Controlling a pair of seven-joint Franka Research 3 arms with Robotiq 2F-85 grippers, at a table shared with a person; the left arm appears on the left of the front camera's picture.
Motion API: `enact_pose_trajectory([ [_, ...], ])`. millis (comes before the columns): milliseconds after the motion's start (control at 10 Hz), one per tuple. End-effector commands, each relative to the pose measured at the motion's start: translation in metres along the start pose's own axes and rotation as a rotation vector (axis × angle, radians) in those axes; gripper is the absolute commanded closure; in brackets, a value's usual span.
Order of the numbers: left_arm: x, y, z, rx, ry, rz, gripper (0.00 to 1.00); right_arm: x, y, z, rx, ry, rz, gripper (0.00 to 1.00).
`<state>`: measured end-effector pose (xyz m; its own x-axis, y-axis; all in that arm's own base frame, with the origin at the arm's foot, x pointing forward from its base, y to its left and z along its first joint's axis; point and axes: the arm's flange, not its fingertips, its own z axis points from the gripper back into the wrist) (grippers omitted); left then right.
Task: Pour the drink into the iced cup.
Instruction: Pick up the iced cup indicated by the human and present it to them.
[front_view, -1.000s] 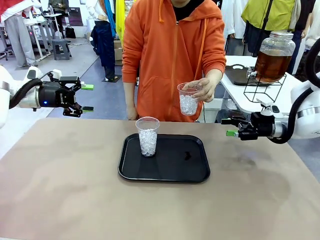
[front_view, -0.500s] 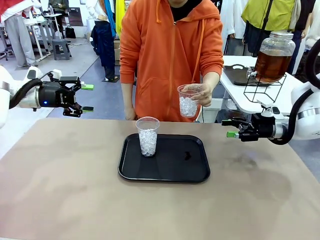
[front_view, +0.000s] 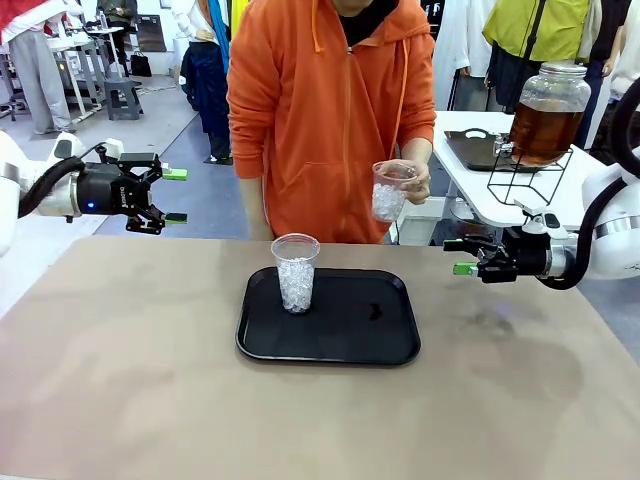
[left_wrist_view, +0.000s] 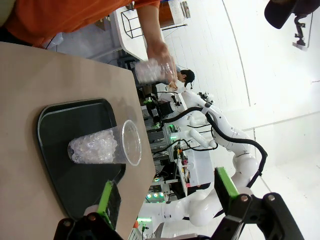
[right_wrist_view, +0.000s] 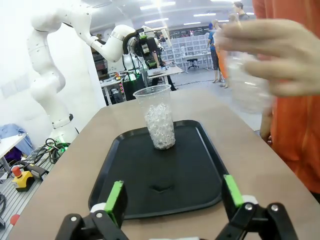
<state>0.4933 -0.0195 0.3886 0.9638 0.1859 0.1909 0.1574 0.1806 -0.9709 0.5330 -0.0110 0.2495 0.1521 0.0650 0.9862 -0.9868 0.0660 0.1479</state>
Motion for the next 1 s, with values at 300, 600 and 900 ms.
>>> enact_pose_trajectory([
  [300,-0.0001,-0.0011,0.0005,-0.012,0.001,-0.014,0.0,0.0031,-0.0003,-0.0015,0.001,-0.003,0.002,0.0],
  [600,-0.0001,-0.0011,0.0005,-0.012,0.001,-0.014,0.0,0.0031,-0.0003,-0.0015,0.001,-0.003,0.002,0.0],
  [900,-0.0001,-0.0011,0.0005,-0.012,0.001,-0.014,0.0,0.0031,-0.0003,-0.0015,0.001,-0.003,0.002,0.0],
])
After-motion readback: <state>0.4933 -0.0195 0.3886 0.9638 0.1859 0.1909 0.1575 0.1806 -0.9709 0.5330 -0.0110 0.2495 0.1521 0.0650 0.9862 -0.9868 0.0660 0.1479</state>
